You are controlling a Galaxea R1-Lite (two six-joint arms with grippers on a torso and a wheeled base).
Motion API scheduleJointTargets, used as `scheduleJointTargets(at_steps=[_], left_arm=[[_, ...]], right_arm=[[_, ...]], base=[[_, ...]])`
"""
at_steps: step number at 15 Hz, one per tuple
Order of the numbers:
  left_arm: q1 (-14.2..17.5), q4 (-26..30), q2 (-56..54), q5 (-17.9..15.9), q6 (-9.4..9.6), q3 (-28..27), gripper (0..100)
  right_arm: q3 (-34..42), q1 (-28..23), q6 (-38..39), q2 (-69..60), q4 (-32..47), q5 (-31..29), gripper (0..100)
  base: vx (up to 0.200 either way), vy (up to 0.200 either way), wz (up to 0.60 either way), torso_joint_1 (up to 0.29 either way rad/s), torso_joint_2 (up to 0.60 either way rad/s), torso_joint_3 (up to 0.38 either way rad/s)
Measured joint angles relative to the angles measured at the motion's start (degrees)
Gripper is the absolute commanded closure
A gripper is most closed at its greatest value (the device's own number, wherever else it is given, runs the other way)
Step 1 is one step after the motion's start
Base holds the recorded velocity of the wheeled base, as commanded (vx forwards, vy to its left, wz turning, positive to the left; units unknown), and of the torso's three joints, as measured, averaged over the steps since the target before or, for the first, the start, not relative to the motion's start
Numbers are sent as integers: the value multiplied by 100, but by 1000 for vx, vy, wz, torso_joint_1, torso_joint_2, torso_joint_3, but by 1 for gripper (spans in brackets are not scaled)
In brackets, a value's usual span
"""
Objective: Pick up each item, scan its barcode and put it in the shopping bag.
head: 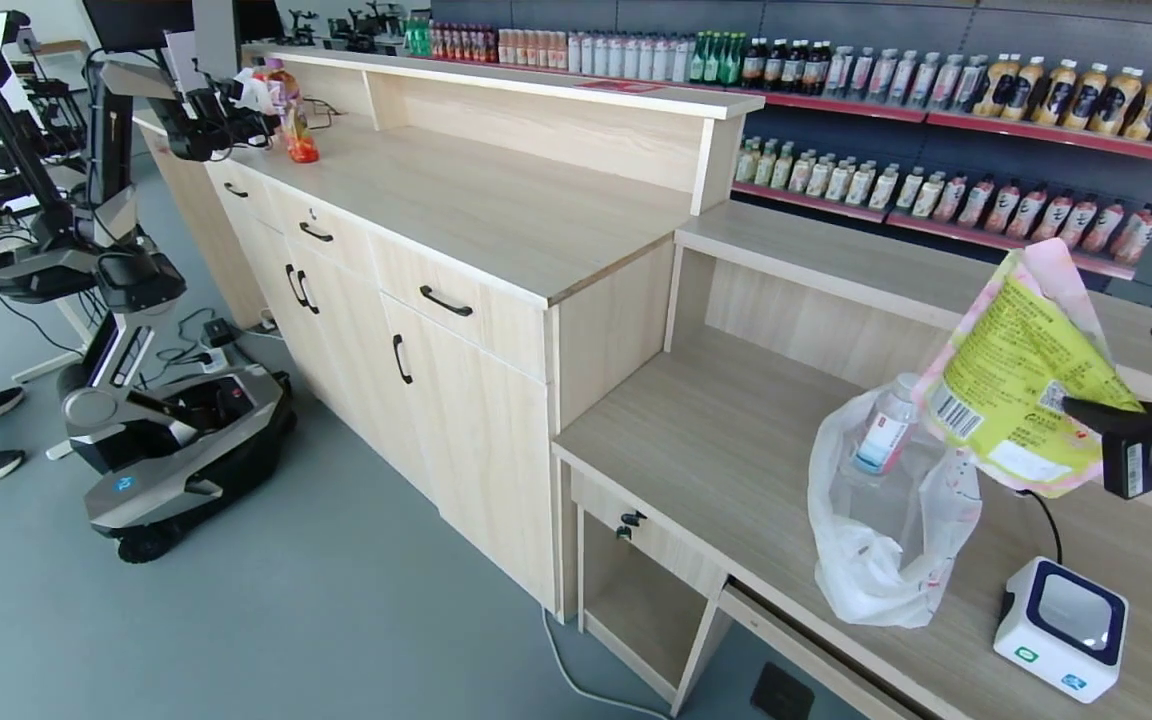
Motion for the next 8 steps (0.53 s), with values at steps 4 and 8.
scheduleJointTargets(at_steps=[4,8], left_arm=[[5,-2,0,-2,0,0,0],[10,-2,0,0,0,0,0]], right_arm=[[227,282,241,750,-107,-18,100],[267,317,260,1548,-241,-27,100]], base=[[0,0,0,0,0,0],[0,0,0,0,0,0]])
